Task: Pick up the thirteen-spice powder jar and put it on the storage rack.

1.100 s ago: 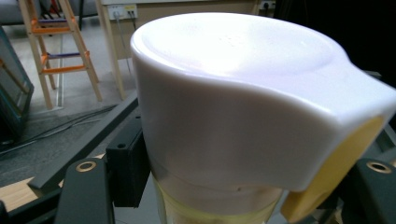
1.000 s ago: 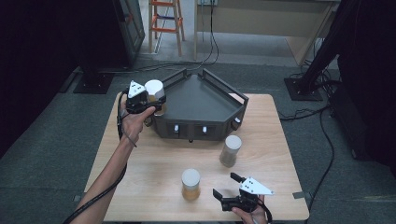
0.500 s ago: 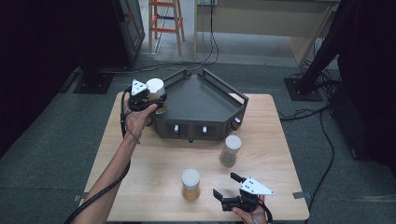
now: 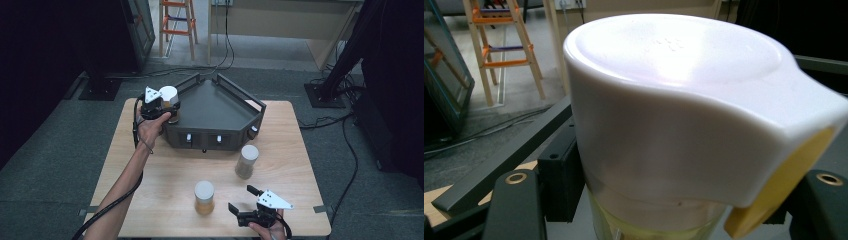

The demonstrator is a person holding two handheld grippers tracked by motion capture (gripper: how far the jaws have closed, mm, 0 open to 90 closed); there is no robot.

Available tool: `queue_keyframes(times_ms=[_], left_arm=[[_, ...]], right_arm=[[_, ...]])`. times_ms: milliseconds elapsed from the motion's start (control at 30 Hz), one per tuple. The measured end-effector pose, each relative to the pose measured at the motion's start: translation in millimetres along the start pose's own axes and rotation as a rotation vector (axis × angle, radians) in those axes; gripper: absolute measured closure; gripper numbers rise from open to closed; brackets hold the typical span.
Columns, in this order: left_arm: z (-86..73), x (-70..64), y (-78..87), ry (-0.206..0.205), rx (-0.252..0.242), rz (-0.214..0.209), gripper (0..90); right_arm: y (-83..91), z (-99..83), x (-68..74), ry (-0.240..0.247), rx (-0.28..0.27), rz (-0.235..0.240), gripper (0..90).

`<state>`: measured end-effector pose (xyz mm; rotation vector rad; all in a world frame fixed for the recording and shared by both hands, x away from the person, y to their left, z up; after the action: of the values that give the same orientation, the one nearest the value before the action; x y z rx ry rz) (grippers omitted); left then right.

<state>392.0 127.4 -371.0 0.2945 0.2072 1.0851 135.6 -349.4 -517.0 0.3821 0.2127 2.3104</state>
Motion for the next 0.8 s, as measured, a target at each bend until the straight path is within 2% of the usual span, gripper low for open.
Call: queue_keyframes(times_ms=[367, 433, 567, 633, 733, 767, 800], left_arm=[[-5.9, 2.7, -2.9, 0.007, -0.004, 0.002, 30.2], [-7.3, 6.3, -2.2, 0.024, -0.006, -0.002, 30.1], [-6.5, 6.0, -2.1, 0.013, 0.002, 0.000, 29.9], [-6.0, 5.3, -2.0, 0.024, 0.005, 0.004, 20.2], [-5.4, 4.4, -1.8, 0.015, 0.021, 0.006, 19.3], [-5.4, 4.4, -1.8, 0.015, 0.021, 0.006, 11.3], [-4.7, 2.7, -1.9, 0.021, 0.032, 0.020, 11.3]], right_arm=[[-0.4, 0.1, 0.1, 0.002, 0.002, 0.003, 1.7], [-0.2, 0.1, 0.3, 0.003, 0.002, 0.003, 1.7], [0.0, 0.2, 0.1, 0.001, 0.001, 0.003, 1.6], [-0.5, 0.1, 0.3, 0.003, 0.002, 0.005, 1.6], [-0.6, 0.0, 0.4, 0.002, 0.002, 0.007, 1.6], [-0.6, 0.0, 0.4, 0.002, 0.002, 0.007, 1.6], [-0.5, 0.1, 0.4, 0.003, 0.002, 0.005, 1.7]])
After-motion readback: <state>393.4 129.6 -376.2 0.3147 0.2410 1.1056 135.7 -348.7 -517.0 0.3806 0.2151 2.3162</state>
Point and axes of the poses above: each handheld gripper's, and its own axes: y roughly backward along the jaws, z roughly out of its top, x roughly to its left, the point moved 3 cm from there along -y, roughly forward along the jaws, and after that the axes turned 2 degrees about z, right-handed, at the moved point
